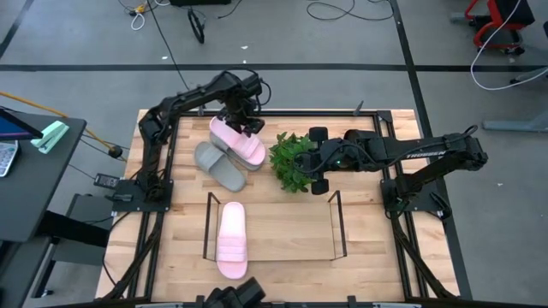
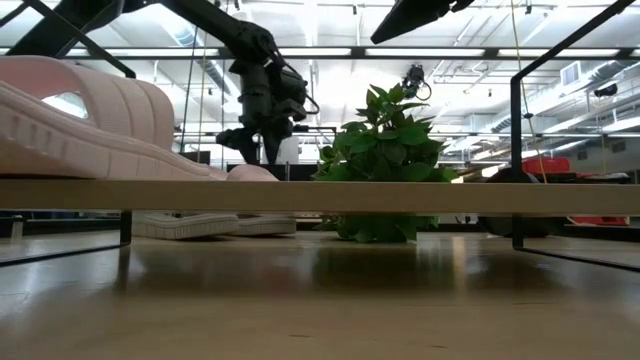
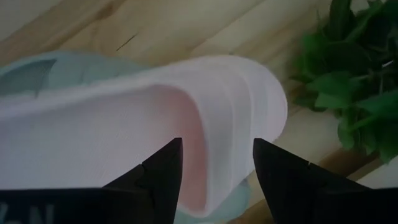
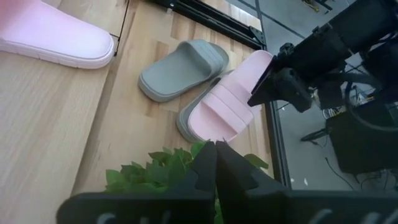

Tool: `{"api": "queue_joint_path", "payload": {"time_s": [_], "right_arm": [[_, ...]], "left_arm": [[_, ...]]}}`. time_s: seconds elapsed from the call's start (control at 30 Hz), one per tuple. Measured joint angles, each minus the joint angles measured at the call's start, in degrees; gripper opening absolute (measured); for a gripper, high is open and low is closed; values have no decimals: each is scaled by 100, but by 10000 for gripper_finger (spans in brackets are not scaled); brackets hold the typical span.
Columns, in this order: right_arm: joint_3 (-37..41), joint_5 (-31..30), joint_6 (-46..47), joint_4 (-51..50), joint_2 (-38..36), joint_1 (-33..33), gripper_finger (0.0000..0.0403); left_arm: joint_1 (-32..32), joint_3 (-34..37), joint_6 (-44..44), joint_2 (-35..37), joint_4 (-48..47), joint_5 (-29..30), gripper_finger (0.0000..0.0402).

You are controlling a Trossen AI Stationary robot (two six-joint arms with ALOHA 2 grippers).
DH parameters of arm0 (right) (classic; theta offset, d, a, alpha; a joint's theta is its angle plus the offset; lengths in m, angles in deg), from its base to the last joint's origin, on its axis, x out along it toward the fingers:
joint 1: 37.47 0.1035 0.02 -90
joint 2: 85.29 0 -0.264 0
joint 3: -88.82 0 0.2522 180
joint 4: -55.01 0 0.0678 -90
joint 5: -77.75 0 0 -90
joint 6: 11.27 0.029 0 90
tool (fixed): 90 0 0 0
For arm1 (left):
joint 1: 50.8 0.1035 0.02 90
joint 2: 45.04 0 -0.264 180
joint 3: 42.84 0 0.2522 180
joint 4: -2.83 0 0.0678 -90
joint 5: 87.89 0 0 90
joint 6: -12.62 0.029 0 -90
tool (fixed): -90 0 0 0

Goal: Pick and place slides into the shelf
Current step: Put the pink slipper on the shelf

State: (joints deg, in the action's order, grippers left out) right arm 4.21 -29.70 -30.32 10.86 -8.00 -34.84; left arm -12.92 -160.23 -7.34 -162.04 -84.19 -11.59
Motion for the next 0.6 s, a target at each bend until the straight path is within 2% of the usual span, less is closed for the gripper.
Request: {"api": "queue_joint_path", "payload": {"time_s": [0.33, 0.47, 0.6], "right_arm": [[0, 0, 5, -1, 0, 0, 7], [0, -2, 5, 0, 0, 0, 8], [0, -2, 6, 0, 0, 0, 7]], "left_arm": [[-162, 4, 140, -209, 99, -104, 198], [-189, 2, 300, -200, 109, -95, 164], [-178, 2, 431, -200, 106, -90, 96]]}}
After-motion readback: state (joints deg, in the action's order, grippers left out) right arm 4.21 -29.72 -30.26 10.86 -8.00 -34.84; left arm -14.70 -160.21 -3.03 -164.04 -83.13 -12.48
